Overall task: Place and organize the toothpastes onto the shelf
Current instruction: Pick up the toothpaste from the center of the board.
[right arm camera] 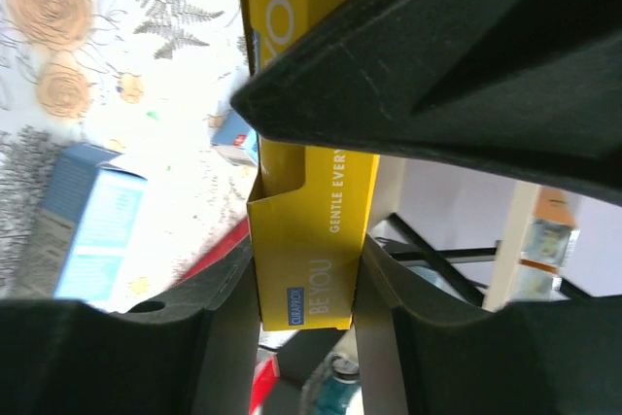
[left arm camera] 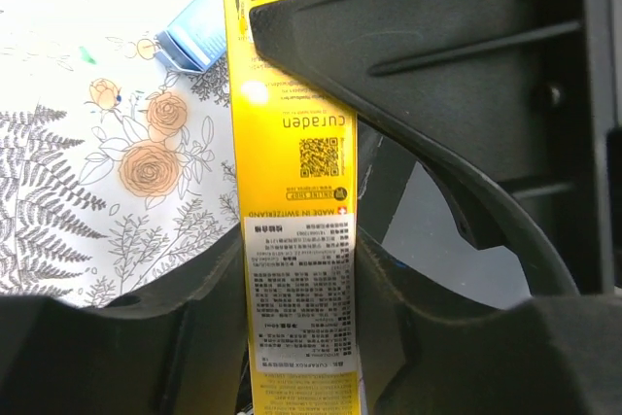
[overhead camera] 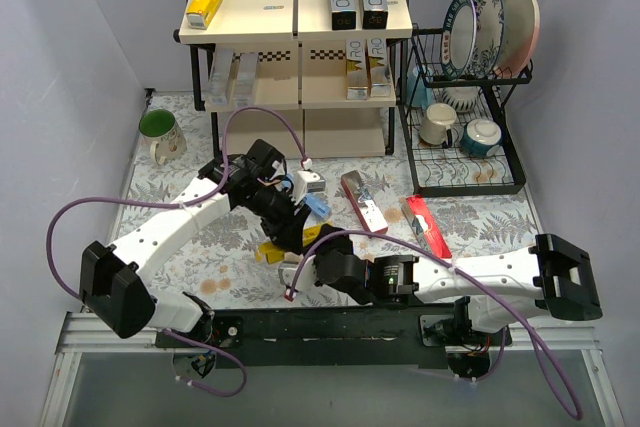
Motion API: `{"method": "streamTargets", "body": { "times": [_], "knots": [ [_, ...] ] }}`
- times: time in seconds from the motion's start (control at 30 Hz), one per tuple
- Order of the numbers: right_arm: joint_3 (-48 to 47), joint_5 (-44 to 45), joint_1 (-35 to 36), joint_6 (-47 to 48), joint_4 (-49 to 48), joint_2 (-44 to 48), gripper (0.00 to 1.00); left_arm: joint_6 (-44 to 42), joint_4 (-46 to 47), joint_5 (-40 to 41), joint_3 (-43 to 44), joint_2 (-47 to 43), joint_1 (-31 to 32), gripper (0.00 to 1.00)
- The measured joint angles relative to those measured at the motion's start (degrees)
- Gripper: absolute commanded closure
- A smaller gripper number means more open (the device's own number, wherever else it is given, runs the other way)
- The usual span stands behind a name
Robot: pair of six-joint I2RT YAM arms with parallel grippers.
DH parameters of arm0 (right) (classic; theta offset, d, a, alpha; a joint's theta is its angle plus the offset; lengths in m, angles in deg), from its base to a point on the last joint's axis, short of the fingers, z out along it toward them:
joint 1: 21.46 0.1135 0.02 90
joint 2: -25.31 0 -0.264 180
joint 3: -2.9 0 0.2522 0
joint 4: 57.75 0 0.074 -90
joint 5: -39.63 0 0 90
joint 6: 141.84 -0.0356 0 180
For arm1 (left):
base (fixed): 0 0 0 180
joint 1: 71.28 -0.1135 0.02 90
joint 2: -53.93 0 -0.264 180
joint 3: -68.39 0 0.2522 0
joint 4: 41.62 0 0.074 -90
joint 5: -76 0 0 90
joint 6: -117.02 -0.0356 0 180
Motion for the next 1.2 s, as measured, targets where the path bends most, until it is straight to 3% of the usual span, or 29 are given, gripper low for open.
{"method": "streamTargets", "body": {
  "times": [0.13,0.4,0.43,0.47,0.63,0.9,1.03,1.2],
  "knots": [
    [-0.74,-3.21,-0.09,-4.63,3.76,-0.13,0.83,-0.57,0.31,0.68,1.01,-0.74,0.02,0.40],
    [-0.74,-11.13,-0.11,-13.57,10.12,-1.40,0.86,-0.02,5.16,7.26,4.07,-4.94,0.02,0.21],
    [-0.74,-11.91,-0.13,-14.53,10.19,-1.40,0.86,0.50,6.14,8.74,4.07,-5.66,0.02,0.11],
    [-0.74,-13.05,-0.46,-16.00,10.23,-1.40,0.86,1.09,7.63,10.97,4.07,-6.73,0.02,0.09],
    [-0.74,-20.63,-4.31,-23.82,9.90,-1.40,0.87,5.84,20.09,26.80,2.16,-15.21,0.07,0.02],
    [0.74,-38.40,-21.81,-44.81,3.19,3.34,0.87,17.29,41.72,49.07,-11.06,-34.12,0.04,0.02],
    [3.19,-45.72,-29.68,-58.38,-3.61,7.41,0.86,21.07,47.10,50.49,-16.98,-39.34,0.04,0.02],
    [8.37,-52.06,-36.37,-74.73,-11.93,9.84,0.85,26.32,50.47,45.03,-22.80,-39.12,0.04,0.02]
  ]
}}
